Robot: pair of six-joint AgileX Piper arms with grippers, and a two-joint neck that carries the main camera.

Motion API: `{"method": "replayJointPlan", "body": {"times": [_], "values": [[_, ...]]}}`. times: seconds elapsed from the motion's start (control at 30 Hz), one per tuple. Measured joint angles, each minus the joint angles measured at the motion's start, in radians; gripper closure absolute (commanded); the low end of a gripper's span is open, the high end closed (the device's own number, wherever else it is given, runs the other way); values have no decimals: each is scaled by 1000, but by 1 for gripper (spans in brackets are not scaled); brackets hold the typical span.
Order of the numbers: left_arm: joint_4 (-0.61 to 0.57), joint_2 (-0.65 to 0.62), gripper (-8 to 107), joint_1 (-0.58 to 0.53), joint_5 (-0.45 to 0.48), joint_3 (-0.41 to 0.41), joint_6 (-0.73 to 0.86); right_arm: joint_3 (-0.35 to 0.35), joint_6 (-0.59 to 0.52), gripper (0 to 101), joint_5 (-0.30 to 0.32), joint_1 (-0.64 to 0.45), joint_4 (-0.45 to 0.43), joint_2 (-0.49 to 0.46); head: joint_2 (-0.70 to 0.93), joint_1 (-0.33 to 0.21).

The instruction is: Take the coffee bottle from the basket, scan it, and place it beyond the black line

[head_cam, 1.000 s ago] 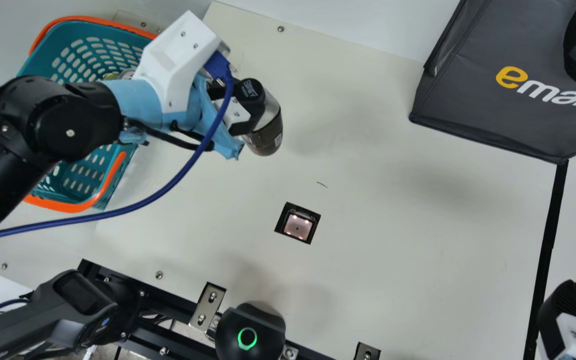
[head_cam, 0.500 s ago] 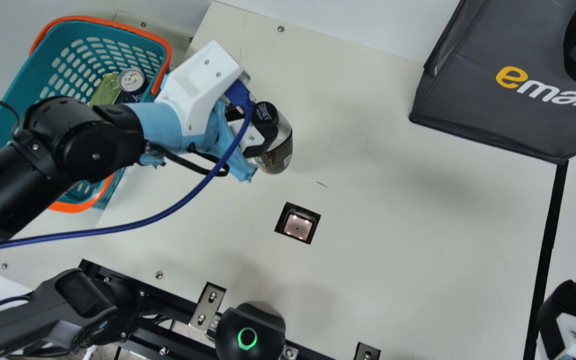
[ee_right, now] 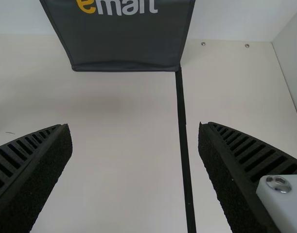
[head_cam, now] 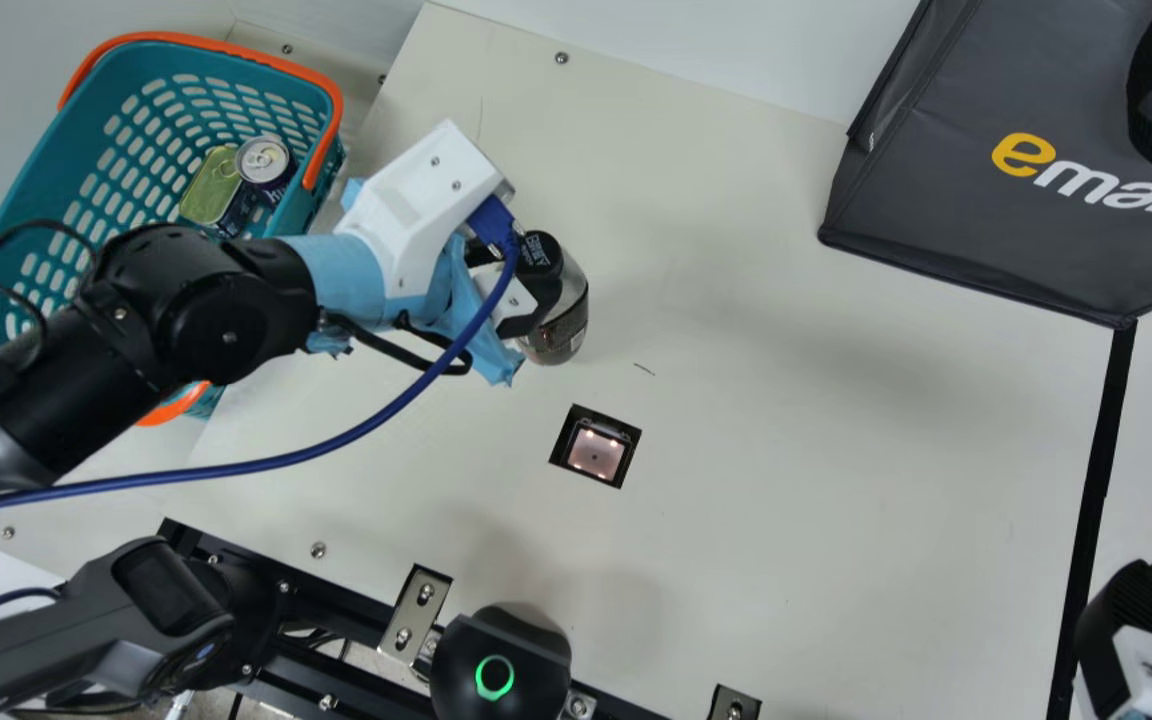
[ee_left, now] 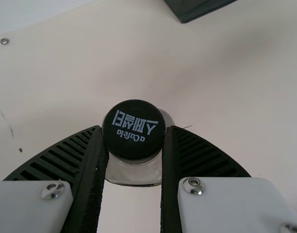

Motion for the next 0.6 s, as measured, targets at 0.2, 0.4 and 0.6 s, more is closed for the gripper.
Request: {"method": "replayJointPlan", "body": {"times": [0.2,0.4,0.6], "values": [[5,4,89,-15,-32,33,-17,0,0,10,0,0,0,0,0,2],[22,7,89,-34,-56,52,-46,0,0,10,0,0,0,0,0,2],[35,8,89,-54,-66,62,-69,0,0,10,0,0,0,0,0,0]]}}
